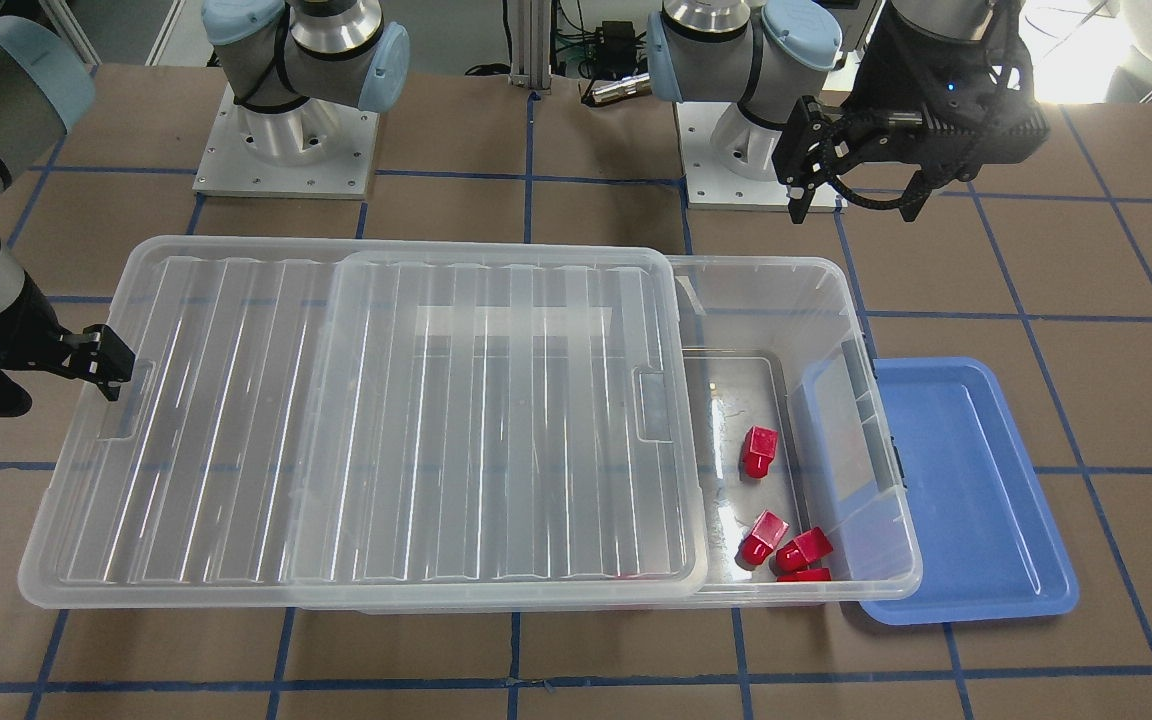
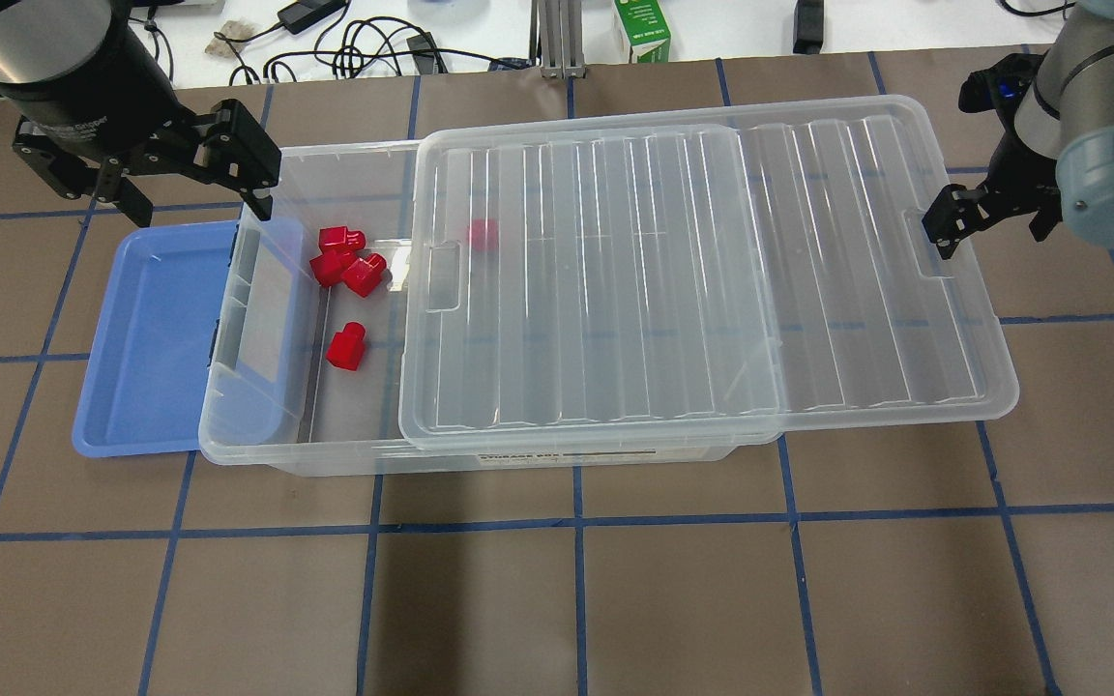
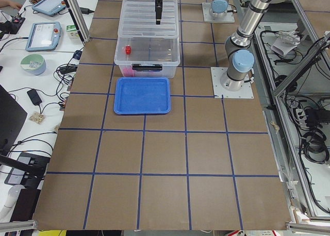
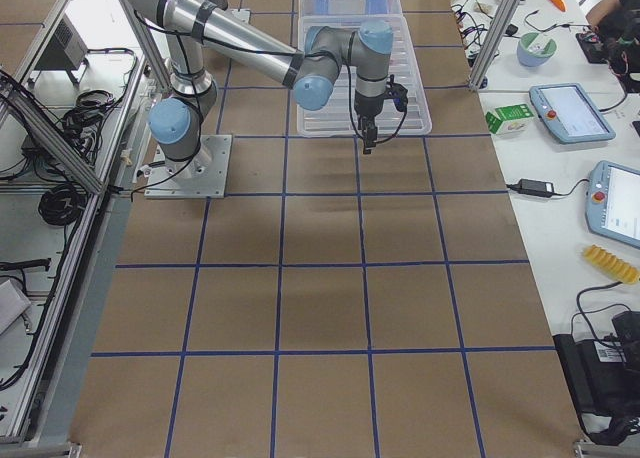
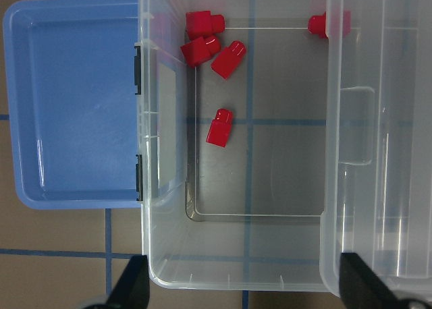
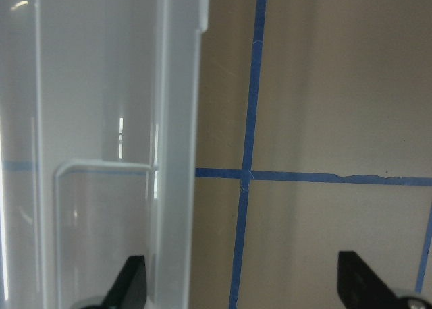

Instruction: Place red block in blue tray from box

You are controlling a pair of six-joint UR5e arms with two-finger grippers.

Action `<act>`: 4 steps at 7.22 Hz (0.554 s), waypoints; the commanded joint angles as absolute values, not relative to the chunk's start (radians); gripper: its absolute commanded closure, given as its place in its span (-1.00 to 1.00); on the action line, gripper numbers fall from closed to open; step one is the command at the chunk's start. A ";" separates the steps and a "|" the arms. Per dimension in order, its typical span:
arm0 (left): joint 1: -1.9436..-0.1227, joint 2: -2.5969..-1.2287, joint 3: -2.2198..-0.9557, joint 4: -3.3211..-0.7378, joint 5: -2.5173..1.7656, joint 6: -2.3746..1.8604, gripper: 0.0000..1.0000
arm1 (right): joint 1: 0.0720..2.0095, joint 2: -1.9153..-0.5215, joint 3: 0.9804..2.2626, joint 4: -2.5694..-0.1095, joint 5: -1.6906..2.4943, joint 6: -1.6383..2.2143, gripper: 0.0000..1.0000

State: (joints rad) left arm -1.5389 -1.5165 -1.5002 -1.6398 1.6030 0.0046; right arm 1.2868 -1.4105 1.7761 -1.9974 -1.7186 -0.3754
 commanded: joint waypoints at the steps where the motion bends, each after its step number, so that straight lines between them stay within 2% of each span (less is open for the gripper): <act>1: -1.539 -1.519 -1.500 -1.638 1.603 0.003 -1.00 | 1.284 -1.411 1.775 -1.997 -1.721 -0.379 -1.00; 4: -1.539 -1.519 -1.500 -1.626 1.605 0.005 -1.00 | 1.290 -1.451 1.705 -1.979 -1.615 -0.361 -1.00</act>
State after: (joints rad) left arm -1.5392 -1.5274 -1.4975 -1.6298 1.6040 0.0025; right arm 1.2871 -1.4279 1.7422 -1.9921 -1.6839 -0.3687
